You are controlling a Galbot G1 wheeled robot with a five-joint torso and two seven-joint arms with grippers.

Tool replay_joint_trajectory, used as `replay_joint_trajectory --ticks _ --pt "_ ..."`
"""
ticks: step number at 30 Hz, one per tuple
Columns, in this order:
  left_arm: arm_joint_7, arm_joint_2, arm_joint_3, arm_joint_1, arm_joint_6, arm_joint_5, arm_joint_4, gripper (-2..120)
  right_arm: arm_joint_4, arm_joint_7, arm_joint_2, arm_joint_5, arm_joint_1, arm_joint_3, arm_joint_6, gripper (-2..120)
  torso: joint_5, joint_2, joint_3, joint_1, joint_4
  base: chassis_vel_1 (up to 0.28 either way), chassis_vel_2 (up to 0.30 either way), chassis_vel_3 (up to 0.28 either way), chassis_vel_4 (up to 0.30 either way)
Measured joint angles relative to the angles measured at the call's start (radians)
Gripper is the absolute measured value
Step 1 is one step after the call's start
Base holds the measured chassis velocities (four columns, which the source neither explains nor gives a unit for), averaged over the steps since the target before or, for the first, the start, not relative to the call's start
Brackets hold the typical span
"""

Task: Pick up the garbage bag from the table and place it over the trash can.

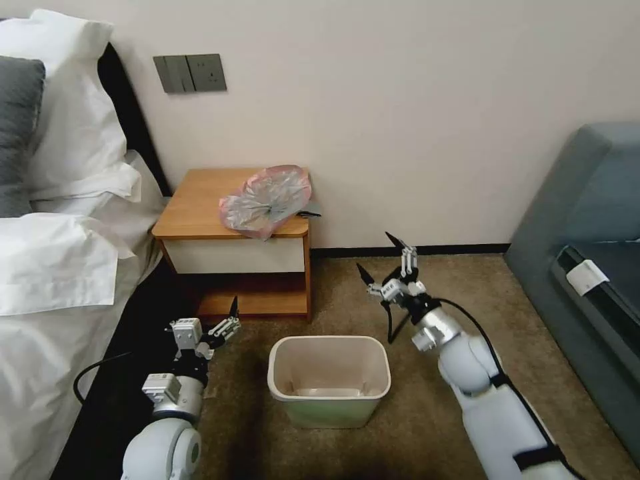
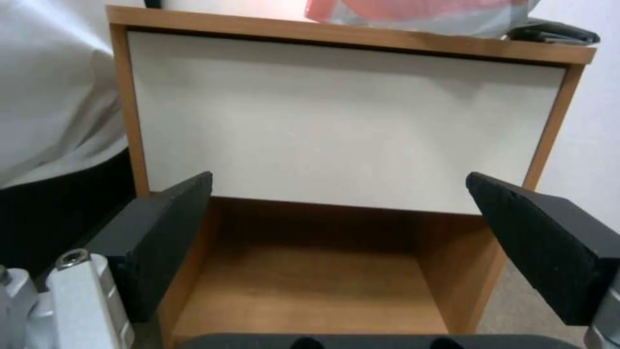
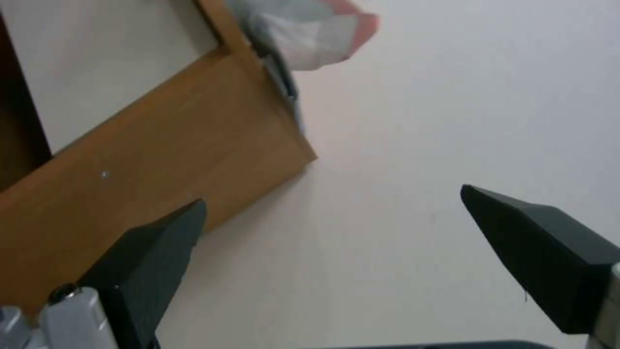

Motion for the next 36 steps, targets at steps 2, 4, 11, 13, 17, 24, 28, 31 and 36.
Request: replay_joint_trajectory --ticks 2,4,11,13,17,24,28,31,36 --pt "0.000 -0.007 -0.002 0.007 -0.010 0.013 0.005 98 -0.054 -0.002 0.006 -0.035 0.054 -0.021 0.020 100 -0.0003 0.000 0.000 0.000 0.0001 0.000 0.000 0.000 0.000" --pt "0.000 -0.016 -0.005 0.013 -0.016 0.019 0.011 98 -0.117 -0.004 0.016 -0.088 0.126 -0.049 0.042 100 0.0001 0.000 0.000 0.000 0.0002 0.000 0.000 0.000 0.000" --pt "-0.001 -0.037 -0.010 0.017 -0.024 0.030 0.021 97 -0.248 -0.001 0.044 -0.156 0.280 -0.090 0.089 100 -0.0003 0.000 0.000 0.000 0.0004 0.000 0.000 0.000 0.000" --pt "-0.002 -0.050 -0.014 0.019 -0.031 0.035 0.038 97 -0.293 0.001 0.057 -0.158 0.331 -0.113 0.091 100 0.0000 0.000 0.000 0.000 0.0003 0.000 0.000 0.000 0.000" --pt "-0.004 -0.060 -0.014 0.017 -0.037 0.043 0.061 98 -0.336 0.004 0.070 -0.158 0.374 -0.139 0.090 100 -0.0003 0.000 0.000 0.000 0.0004 0.000 0.000 0.000 0.000" --pt "-0.016 -0.083 -0.015 -0.004 -0.038 0.044 0.074 97 -0.425 0.021 0.112 -0.175 0.435 -0.166 0.096 100 -0.0001 0.000 0.000 0.000 0.0002 0.000 0.000 0.000 0.000" --pt "-0.017 -0.080 -0.020 -0.005 -0.038 0.042 0.080 97 -0.478 0.032 0.121 -0.196 0.479 -0.183 0.101 100 -0.0001 0.000 0.000 0.000 0.0002 0.000 0.000 0.000 0.000" --pt "-0.018 -0.077 -0.024 -0.003 -0.041 0.038 0.085 97 -0.495 0.033 0.123 -0.197 0.495 -0.188 0.101 100 -0.0002 0.000 0.000 0.000 0.0002 0.000 0.000 0.000 0.000" --pt "-0.020 -0.073 -0.025 -0.007 -0.044 0.036 0.098 98 -0.510 0.035 0.124 -0.197 0.512 -0.202 0.102 91 -0.0001 0.000 0.000 0.000 0.0002 0.000 0.000 0.000 0.000"
